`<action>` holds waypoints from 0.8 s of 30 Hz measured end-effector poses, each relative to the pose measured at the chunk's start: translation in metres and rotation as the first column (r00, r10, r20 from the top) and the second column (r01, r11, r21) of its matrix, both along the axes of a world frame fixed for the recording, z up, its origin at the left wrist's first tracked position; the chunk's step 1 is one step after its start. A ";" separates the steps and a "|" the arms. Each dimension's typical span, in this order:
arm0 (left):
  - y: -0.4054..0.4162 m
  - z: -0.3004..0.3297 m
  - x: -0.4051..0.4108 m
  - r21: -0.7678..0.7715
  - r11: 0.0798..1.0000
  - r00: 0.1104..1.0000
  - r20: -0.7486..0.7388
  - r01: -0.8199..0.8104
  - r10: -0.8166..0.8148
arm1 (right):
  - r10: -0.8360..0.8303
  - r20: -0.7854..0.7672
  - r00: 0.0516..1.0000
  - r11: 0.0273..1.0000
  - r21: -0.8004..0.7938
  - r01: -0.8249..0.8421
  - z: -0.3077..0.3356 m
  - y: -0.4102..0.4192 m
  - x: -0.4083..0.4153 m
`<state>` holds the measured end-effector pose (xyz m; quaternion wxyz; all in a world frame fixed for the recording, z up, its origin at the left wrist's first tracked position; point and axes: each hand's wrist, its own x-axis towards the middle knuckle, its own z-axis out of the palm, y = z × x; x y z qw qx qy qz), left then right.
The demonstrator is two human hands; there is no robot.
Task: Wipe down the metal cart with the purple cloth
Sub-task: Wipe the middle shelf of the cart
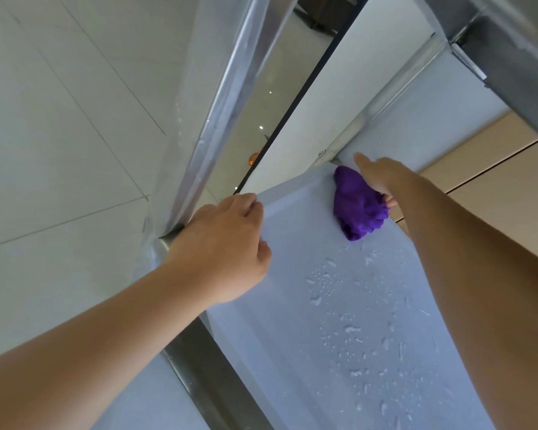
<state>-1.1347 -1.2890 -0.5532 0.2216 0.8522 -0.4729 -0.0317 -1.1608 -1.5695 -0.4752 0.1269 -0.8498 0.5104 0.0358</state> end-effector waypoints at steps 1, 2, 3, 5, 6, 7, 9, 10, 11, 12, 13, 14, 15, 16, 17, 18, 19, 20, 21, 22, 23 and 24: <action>0.000 0.000 0.000 -0.001 1.000 1.000 0.000 -0.003 0.003 | 0.102 0.039 0.994 0.993 -0.062 -0.100 0.002 0.006 -0.007; 0.000 0.000 0.000 0.001 1.000 1.000 -0.001 -0.001 0.001 | 0.206 0.067 0.976 0.974 -0.104 -0.199 -0.002 0.007 -0.014; 0.000 0.000 -0.001 0.002 1.000 1.000 -0.004 0.005 -0.005 | 0.304 0.066 0.950 0.946 -0.140 -0.293 -0.012 0.008 -0.022; 0.001 -0.001 0.000 -0.010 1.000 1.000 -0.004 0.005 -0.005 | 0.405 0.020 0.914 0.902 -0.172 -0.396 -0.036 0.008 -0.040; 0.001 0.000 0.000 -0.026 1.000 1.000 0.008 0.001 -0.001 | 0.388 0.029 0.921 0.908 -0.184 -0.376 -0.047 0.002 -0.046; 0.001 0.000 0.000 -0.028 1.000 1.000 0.023 0.001 -0.001 | 0.347 0.049 0.936 0.923 -0.196 -0.332 -0.054 0.001 -0.050; 0.001 0.001 0.000 -0.015 1.000 1.000 0.009 0.002 -0.002 | 0.284 0.035 0.958 0.938 -0.216 -0.270 -0.062 -0.004 -0.048; 0.001 0.001 0.000 -0.002 1.000 1.000 -0.010 0.007 -0.007 | 0.256 0.014 0.967 0.943 -0.223 -0.246 -0.064 -0.004 -0.048; 0.001 0.001 -0.001 0.003 1.000 1.000 -0.023 0.014 -0.014 | 0.212 -0.024 0.977 0.948 -0.237 -0.212 -0.065 -0.003 -0.046; 0.001 0.002 -0.001 0.001 1.000 1.000 -0.026 0.018 -0.018 | 0.142 -0.051 0.989 0.957 -0.249 -0.150 -0.066 -0.001 -0.045; 0.001 0.003 -0.001 -0.001 1.000 0.999 -0.029 0.020 -0.020 | 0.047 -0.046 0.998 0.968 -0.244 -0.057 -0.067 0.002 -0.044; 0.001 0.002 0.000 -0.001 1.000 0.999 -0.032 0.018 -0.018 | -0.047 -0.032 0.998 0.971 -0.237 0.038 -0.070 0.003 -0.043; 0.002 0.002 -0.001 0.002 1.000 0.999 -0.035 0.015 -0.015 | -0.139 -0.033 0.990 0.963 -0.236 0.127 -0.071 0.008 -0.043; 0.002 0.002 -0.001 0.007 1.000 0.999 -0.036 0.010 -0.010 | -0.207 -0.033 0.978 0.954 -0.230 0.194 -0.070 0.013 -0.042; 0.001 0.002 -0.002 0.015 1.000 0.999 -0.037 0.005 -0.004 | -0.255 -0.030 0.966 0.945 -0.221 0.243 -0.066 0.018 -0.039; 0.001 0.002 -0.002 0.024 1.000 0.999 -0.034 0.000 0.001 | -0.270 -0.022 0.963 0.942 -0.214 0.260 -0.066 0.015 -0.036; 0.001 0.002 -0.002 0.033 0.999 1.000 -0.030 -0.004 0.005 | -0.275 -0.036 0.961 0.944 -0.200 0.262 -0.064 0.015 -0.033; 0.001 0.003 -0.002 0.038 0.999 1.000 -0.026 -0.005 0.006 | -0.288 -0.068 0.955 0.944 -0.186 0.271 -0.064 0.013 -0.030; 0.001 0.003 -0.002 0.043 0.999 1.000 -0.026 -0.004 0.006 | -0.308 -0.118 0.944 0.941 -0.180 0.285 -0.066 0.012 -0.030; 0.001 0.003 -0.002 0.050 0.999 1.000 -0.029 -0.004 0.005 | -0.327 -0.132 0.936 0.937 -0.176 0.303 -0.067 0.012 -0.029; 0.001 0.003 -0.002 0.058 0.998 0.999 -0.033 -0.002 0.004 | -0.355 -0.136 0.925 0.928 -0.174 0.330 -0.066 0.015 -0.028; 0.001 0.003 -0.002 0.063 0.998 0.999 -0.035 0.000 0.003 | -0.381 -0.115 0.917 0.918 -0.167 0.360 -0.066 0.019 -0.028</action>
